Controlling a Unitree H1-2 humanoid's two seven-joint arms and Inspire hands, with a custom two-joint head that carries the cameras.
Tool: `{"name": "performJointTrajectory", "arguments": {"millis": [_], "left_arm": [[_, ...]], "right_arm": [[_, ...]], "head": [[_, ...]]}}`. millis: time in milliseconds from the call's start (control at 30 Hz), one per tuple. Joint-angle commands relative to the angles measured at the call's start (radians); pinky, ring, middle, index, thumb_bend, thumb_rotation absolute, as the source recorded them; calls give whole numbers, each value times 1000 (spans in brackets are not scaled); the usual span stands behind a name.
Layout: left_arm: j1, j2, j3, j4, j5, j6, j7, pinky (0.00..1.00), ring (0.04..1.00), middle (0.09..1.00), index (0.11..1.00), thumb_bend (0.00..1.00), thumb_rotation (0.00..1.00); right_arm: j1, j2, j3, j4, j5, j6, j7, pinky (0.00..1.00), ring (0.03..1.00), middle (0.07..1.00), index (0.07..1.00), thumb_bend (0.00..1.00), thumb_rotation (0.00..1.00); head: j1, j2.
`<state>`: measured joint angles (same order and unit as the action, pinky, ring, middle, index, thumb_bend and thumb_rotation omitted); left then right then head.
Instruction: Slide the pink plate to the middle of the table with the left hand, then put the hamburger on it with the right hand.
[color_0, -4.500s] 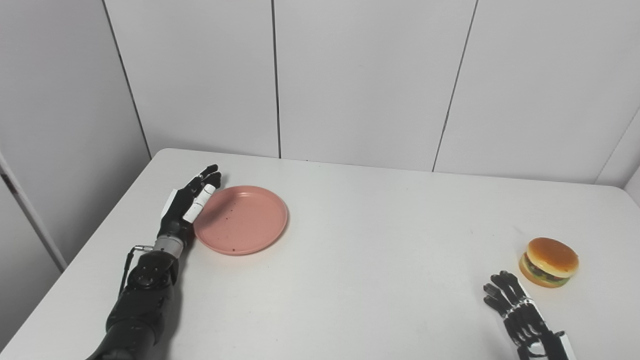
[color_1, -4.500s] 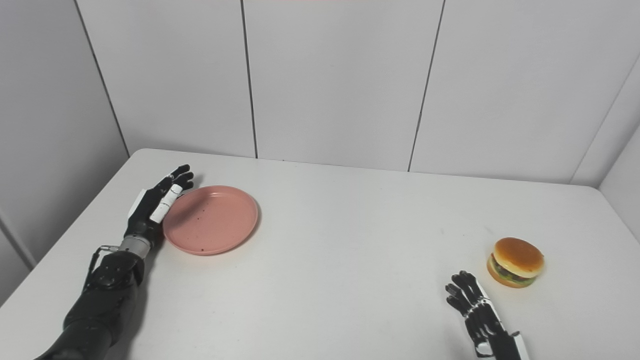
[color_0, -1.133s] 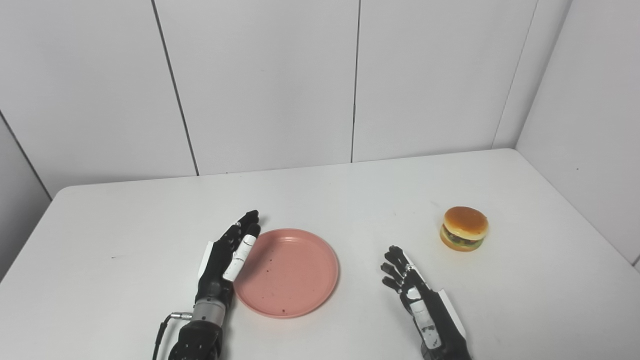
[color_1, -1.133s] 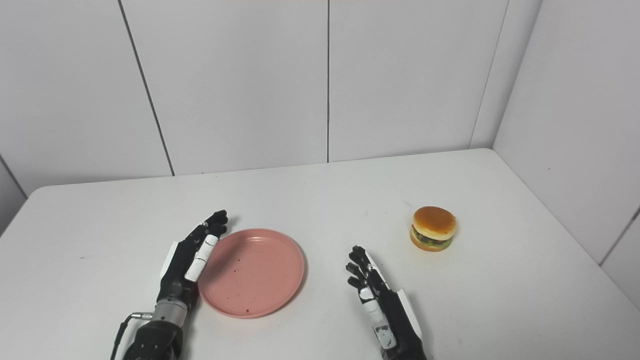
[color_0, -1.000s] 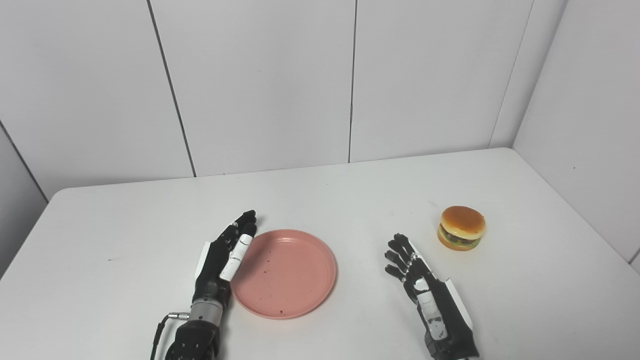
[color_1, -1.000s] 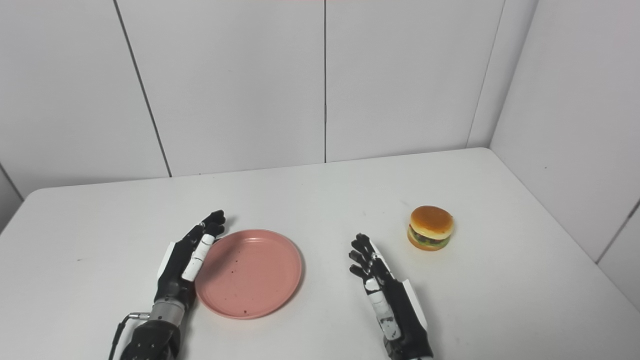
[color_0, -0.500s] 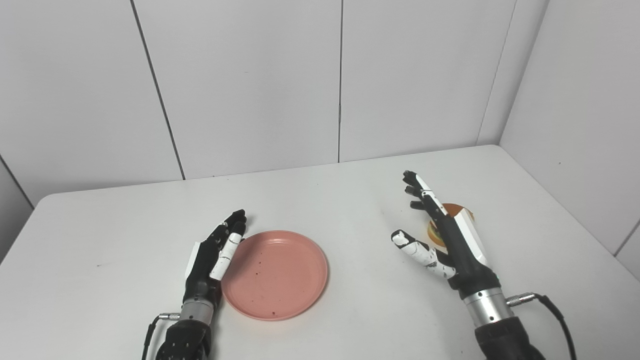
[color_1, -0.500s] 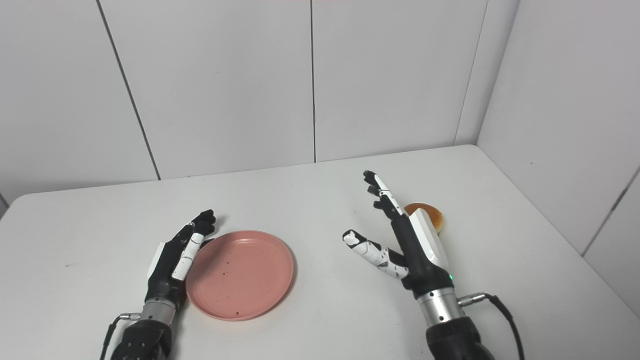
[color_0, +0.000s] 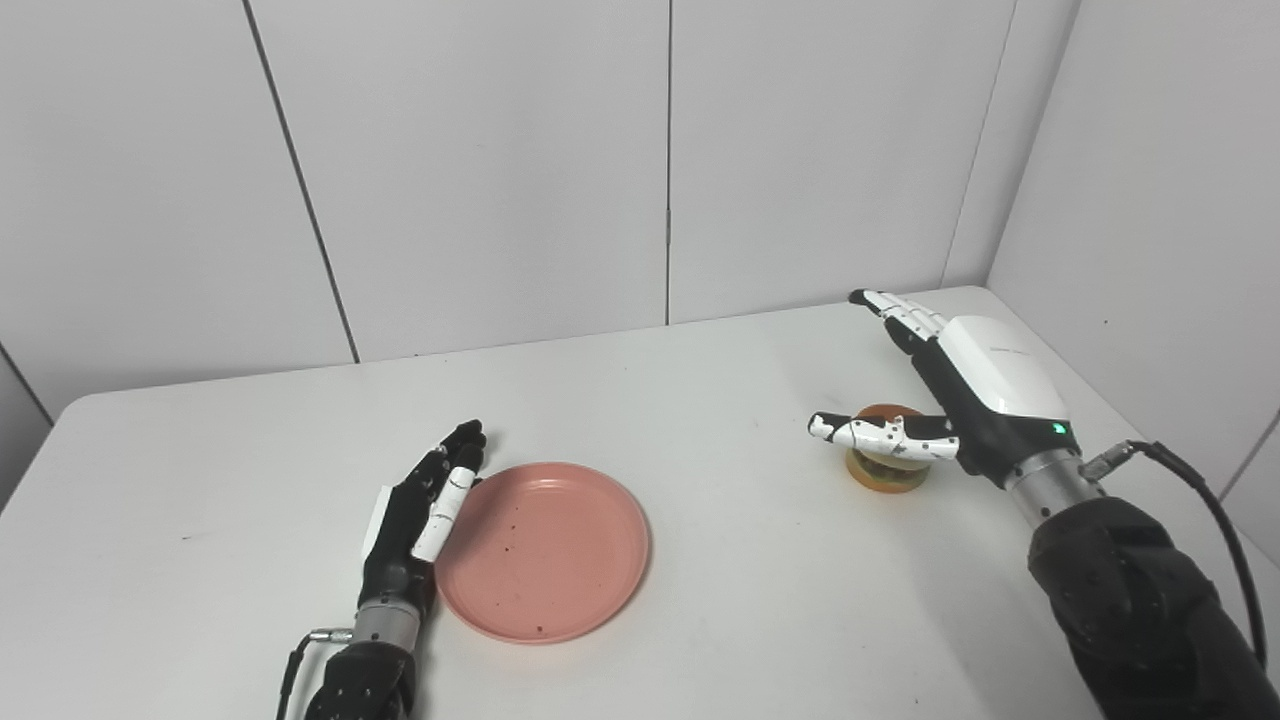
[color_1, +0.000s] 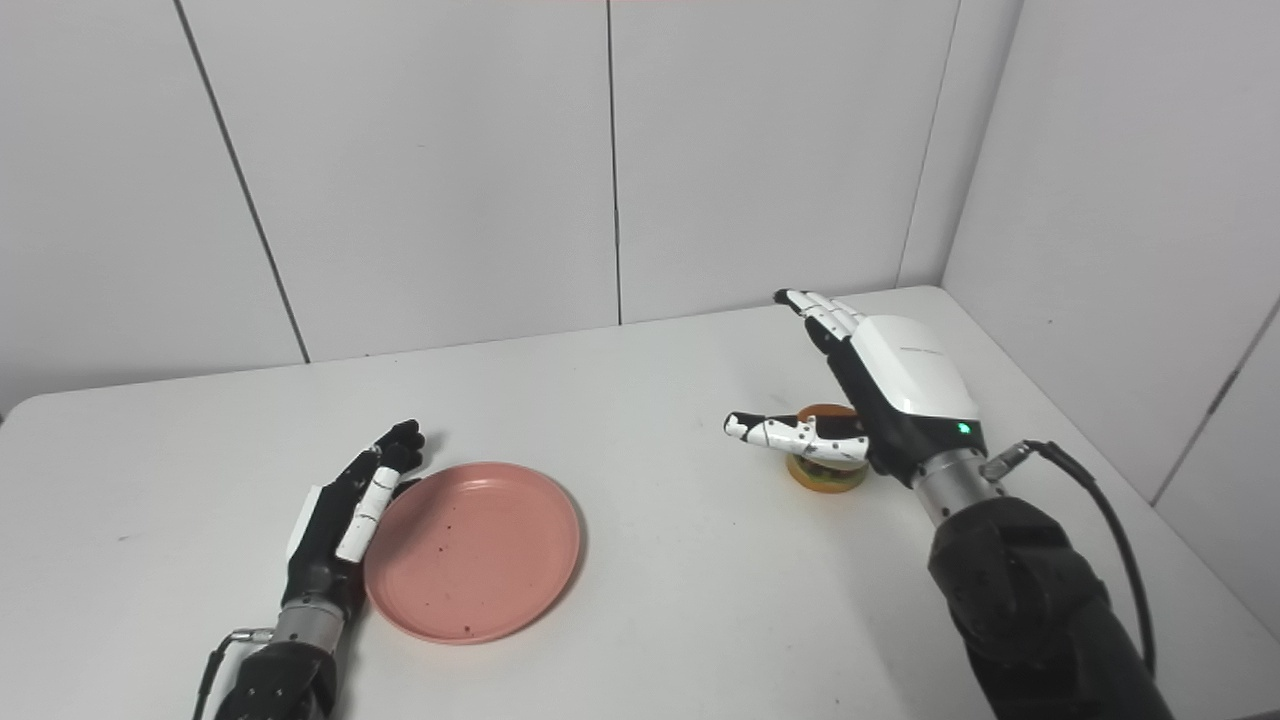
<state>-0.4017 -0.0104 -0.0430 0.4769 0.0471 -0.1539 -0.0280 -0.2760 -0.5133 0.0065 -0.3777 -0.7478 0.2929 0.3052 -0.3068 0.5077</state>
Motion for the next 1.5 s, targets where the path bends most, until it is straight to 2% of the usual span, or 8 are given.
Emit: {"name": "performJointTrajectory", "arguments": {"millis": [0, 233, 433, 733, 933, 1233, 1300, 1467], "left_arm": [[21, 3, -7, 45, 6, -23, 0, 815, 875, 860, 801, 823, 824], [23, 3, -4, 44, -1, -21, -4, 820, 874, 862, 801, 830, 814], [28, 4, -5, 36, -5, -15, -9, 829, 879, 867, 801, 821, 812], [32, 0, -2, 33, -9, -15, -16, 835, 879, 867, 800, 825, 808], [36, 0, -5, 32, -4, -12, -17, 833, 878, 869, 803, 828, 812], [43, -4, -3, 21, -17, -2, -29, 856, 888, 873, 803, 827, 801], [44, -3, -4, 22, -14, -4, -28, 839, 876, 868, 800, 804, 802], [44, -4, -7, 27, 0, -3, -16, 820, 866, 857, 801, 835, 817]], "right_arm": [[-50, -35, -5, 18, -22, 6, 3, 853, 902, 892, 874, 879, 726], [-103, -79, 22, 127, -64, 28, 55, 910, 922, 910, 871, 895, 688], [-145, -96, 59, 227, -100, 20, 73, 888, 901, 895, 862, 887, 671], [-199, -93, 87, 343, -94, 22, 79, 652, 832, 853, 828, 908, 552], [-217, -97, 105, 370, -78, 16, 95, 604, 799, 840, 825, 960, 589], [-249, -118, 141, 384, -67, 29, 189, 621, 809, 847, 813, 979, 524], [-254, -120, 142, 385, -63, 32, 206, 614, 811, 855, 808, 948, 359], [-266, -121, 139, 388, -48, 34, 233, 625, 817, 863, 817, 942, 204]], "head": [[1, 1], [6, 2], [8, 6], [11, 8], [11, 10], [12, 17], [11, 17], [11, 17]]}}
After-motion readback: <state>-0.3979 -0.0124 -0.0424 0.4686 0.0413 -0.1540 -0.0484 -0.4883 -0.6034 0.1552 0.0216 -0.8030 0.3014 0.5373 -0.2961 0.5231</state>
